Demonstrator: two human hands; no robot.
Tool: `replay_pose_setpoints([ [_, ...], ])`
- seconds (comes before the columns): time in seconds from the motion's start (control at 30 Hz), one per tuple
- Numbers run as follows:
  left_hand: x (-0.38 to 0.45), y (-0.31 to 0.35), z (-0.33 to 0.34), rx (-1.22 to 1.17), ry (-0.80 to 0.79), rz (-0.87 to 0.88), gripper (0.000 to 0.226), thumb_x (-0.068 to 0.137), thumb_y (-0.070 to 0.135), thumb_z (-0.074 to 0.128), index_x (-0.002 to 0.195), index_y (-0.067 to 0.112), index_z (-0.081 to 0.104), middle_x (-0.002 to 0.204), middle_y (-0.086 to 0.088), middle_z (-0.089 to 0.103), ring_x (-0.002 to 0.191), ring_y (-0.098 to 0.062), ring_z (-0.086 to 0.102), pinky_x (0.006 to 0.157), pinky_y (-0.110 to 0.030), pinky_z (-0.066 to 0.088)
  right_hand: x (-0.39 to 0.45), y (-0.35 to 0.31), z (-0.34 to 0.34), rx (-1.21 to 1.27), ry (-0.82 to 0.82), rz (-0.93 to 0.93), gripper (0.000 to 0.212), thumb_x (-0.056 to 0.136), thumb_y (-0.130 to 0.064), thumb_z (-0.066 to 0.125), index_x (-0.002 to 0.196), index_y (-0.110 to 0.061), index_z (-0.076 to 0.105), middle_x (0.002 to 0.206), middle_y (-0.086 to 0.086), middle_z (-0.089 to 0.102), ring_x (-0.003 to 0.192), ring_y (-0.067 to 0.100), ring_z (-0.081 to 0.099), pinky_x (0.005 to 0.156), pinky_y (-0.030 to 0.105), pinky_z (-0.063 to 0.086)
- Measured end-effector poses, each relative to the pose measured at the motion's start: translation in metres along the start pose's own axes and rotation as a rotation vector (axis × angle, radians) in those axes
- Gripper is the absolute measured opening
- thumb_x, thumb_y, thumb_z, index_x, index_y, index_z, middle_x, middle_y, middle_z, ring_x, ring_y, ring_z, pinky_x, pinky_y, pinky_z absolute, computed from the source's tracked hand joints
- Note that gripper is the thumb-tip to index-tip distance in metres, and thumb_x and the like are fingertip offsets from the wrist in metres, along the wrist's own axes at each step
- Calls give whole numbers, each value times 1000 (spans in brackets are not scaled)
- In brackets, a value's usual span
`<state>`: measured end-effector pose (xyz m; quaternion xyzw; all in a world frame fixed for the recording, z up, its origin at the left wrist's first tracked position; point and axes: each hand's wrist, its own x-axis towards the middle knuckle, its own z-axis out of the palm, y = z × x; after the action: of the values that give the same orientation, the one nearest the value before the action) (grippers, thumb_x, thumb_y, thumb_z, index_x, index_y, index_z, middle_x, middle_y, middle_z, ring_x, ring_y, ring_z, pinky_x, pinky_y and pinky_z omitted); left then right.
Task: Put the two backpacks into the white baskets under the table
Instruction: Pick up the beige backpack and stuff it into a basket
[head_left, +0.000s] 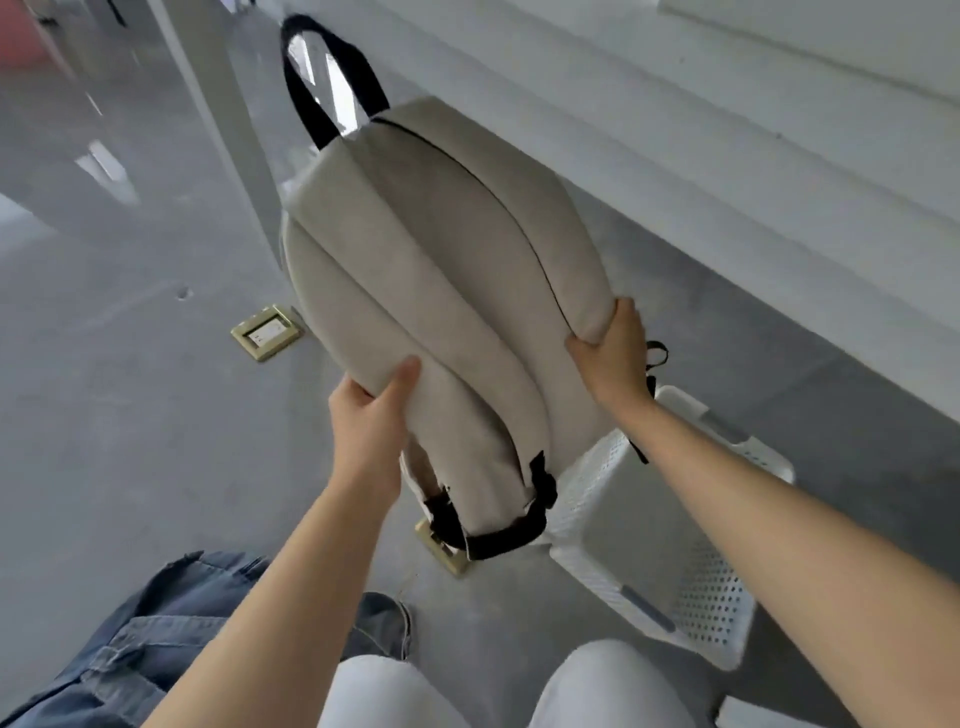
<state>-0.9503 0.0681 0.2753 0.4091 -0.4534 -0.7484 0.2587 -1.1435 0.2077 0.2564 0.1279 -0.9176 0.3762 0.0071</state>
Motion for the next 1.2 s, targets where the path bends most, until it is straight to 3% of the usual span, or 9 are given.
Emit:
replay_pose_setpoints([
  [0.27,34,-56,23,-46,-53,130,9,93,18,60,94,24,67,91,1,73,88,-19,69,79,-39,58,13,75,36,44,-49,75,53,72,-20,72,113,1,46,116,20,56,107,36,55,89,44,46],
  [0.43,20,-63,50,-8,-115,248,21,94,13,56,84,27,69,80,9,73,84,-14,68,84,-38,56,13,72,20,-160,-336,271,66,80,-31,68,129,1,37,132,21,45,122,38,46,99,42,43],
  [0.57,11,-66,71,139,-232,338,19,96,13,54,90,23,69,82,12,72,86,-13,66,87,-39,53,-4,10,-16,166,-375,171,33,88,-34,57,102,-5,61,98,11,62,91,27,60,82,37,52],
  [0.73,-4,-70,95,379,-388,528,17,97,12,49,92,20,63,85,9,69,81,-5,59,74,-13,43,-19,-56,-34,371,-441,123,95,65,-76,56,136,-14,44,136,2,54,121,22,53,103,45,45],
  [0.8,-13,-81,98,681,-521,696,29,91,8,50,111,26,60,104,20,66,100,-5,61,79,-8,41,-21,-57,-32,247,-353,115,95,71,-63,64,140,-6,34,138,6,50,124,25,51,103,39,44],
  [0.9,-12,-106,79,978,-721,804,77,79,9,52,150,30,30,151,17,36,145,-18,30,115,-34,29,-15,-34,-34,60,-134,49,55,82,-25,62,130,-4,46,127,14,58,114,34,57,93,38,49],
  [1.0,-7,-123,38,1178,-602,869,88,84,22,59,148,50,5,158,21,10,151,-19,-2,121,-47,10,-11,-11,-37,96,-37,31,31,84,-10,48,113,-3,56,106,14,61,87,32,56,72,33,44],
  [1.1,-10,-140,-1,1085,-321,491,117,70,42,77,140,59,-15,161,15,-16,149,-19,-16,120,-51,3,-13,-2,-42,299,6,46,18,80,-6,45,95,-4,55,86,7,55,67,23,50,58,29,42],
  [1.2,-6,-156,-17,858,-298,-27,142,52,41,90,144,53,-17,159,8,-21,150,-24,3,111,-51,35,-19,3,-41,472,65,71,13,73,-9,51,85,-10,55,80,2,58,68,17,53,61,26,43],
])
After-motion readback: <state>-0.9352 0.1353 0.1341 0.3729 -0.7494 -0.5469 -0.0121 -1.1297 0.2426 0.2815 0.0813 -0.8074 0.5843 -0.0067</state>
